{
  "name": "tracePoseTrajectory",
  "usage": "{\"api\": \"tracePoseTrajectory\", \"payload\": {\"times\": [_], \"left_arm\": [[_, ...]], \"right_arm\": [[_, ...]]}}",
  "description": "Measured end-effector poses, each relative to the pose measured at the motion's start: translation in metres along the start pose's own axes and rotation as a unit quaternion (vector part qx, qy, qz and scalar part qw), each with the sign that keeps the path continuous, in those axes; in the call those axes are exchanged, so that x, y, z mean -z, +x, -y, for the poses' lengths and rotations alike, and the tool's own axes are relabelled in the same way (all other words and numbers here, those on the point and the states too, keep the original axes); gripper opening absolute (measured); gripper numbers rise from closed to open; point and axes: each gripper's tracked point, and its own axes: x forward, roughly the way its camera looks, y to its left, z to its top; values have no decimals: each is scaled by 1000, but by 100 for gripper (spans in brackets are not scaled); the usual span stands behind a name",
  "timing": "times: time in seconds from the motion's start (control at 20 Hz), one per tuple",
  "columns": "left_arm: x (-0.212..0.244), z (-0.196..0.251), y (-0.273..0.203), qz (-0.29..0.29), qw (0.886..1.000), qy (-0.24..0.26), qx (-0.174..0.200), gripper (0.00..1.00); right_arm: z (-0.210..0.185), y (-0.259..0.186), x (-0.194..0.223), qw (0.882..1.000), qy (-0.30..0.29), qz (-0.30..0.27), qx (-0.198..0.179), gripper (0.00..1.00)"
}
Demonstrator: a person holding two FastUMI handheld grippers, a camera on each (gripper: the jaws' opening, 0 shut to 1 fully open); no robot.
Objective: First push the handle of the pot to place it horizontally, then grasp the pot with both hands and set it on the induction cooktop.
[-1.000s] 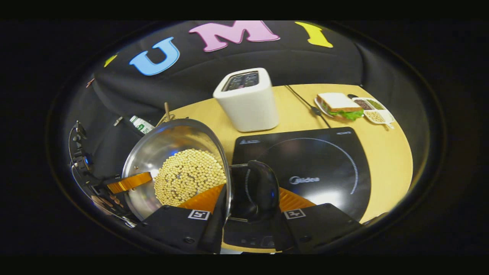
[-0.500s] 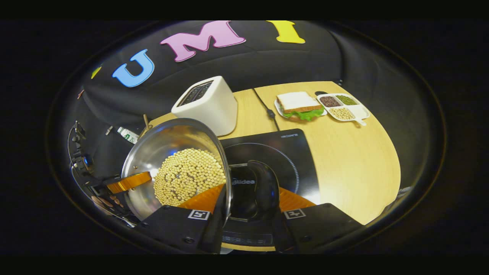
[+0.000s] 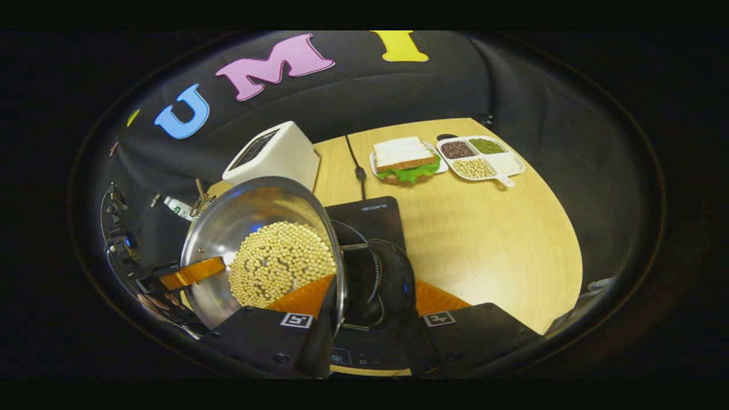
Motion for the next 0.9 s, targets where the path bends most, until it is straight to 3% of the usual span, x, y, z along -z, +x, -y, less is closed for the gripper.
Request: {"api": "tracePoseTrajectory", "payload": {"times": [0.9], "left_arm": [[17,14,30,0,1000,-24,-3,65]], "right_arm": [[6,-4,-13,1000,5,0,-9,55]]}}
